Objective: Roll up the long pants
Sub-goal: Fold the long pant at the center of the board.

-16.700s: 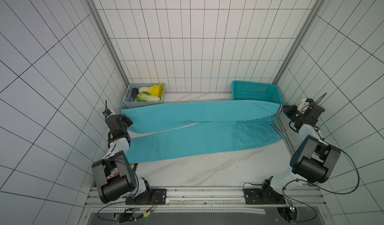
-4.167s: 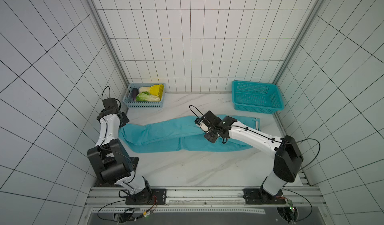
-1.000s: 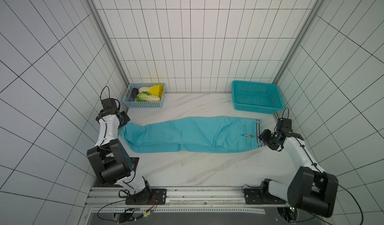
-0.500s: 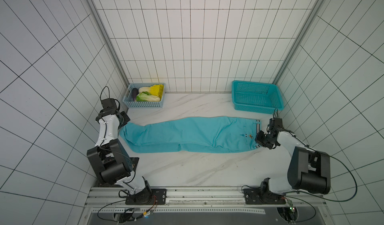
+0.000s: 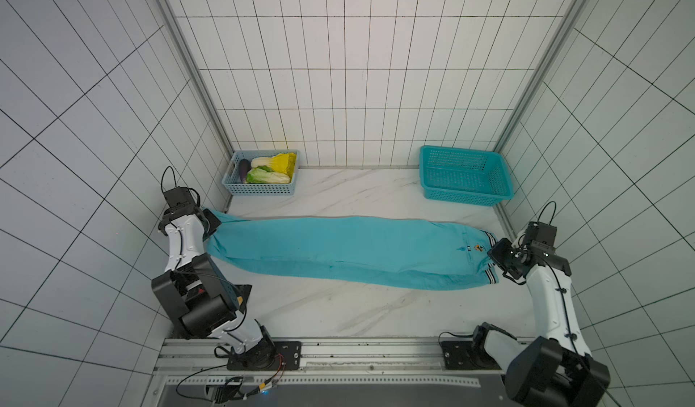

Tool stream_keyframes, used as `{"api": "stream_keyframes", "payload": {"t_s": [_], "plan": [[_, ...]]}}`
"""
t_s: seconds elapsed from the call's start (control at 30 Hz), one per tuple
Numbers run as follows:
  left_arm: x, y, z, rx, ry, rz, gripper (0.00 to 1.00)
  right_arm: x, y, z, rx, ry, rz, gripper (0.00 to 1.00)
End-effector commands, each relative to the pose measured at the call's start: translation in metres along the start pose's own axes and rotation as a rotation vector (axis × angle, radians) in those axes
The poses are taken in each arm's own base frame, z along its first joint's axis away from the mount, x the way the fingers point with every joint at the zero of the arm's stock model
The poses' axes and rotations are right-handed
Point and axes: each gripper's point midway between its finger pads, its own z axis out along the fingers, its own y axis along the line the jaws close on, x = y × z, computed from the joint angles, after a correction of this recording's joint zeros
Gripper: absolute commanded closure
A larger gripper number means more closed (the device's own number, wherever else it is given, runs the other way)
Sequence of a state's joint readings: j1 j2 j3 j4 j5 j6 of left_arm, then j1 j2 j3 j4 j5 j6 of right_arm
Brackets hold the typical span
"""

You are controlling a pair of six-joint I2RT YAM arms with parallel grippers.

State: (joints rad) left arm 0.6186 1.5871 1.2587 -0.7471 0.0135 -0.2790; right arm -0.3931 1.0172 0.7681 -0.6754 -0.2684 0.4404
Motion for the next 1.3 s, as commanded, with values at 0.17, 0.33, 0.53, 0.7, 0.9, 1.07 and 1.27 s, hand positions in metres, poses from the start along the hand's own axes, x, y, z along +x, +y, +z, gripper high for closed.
{"api": "stream_keyframes", "payload": {"t_s": [0.17,0.33,0.53,0.7,0.9,1.07,1.27], "plan": [[-0.022,0.044,0.005,-0.021,-0.077,-0.160,1.00,0.021,-0.035,0.017,0.018,0.067,0.249,1.00],[-0.016,0.038,0.015,0.009,-0.045,-0.154,1.00,0.043,-0.058,0.036,0.079,0.098,0.269,1.00],[-0.020,0.025,0.011,0.037,-0.062,-0.120,1.00,0.042,-0.070,0.043,0.146,0.129,0.227,0.31],[-0.016,-0.005,0.006,0.088,-0.060,-0.055,1.00,0.014,-0.058,0.002,0.179,-0.017,0.145,0.01],[-0.009,-0.043,-0.011,0.119,-0.091,0.042,1.00,-0.013,0.016,-0.058,0.039,-0.240,-0.087,0.27],[-0.022,-0.043,-0.035,0.089,-0.174,0.045,1.00,0.056,0.065,0.021,-0.114,0.167,-0.156,0.78],[-0.050,-0.024,-0.050,0.026,-0.230,0.019,1.00,0.079,0.039,0.066,0.029,0.244,-0.201,0.95]]}}
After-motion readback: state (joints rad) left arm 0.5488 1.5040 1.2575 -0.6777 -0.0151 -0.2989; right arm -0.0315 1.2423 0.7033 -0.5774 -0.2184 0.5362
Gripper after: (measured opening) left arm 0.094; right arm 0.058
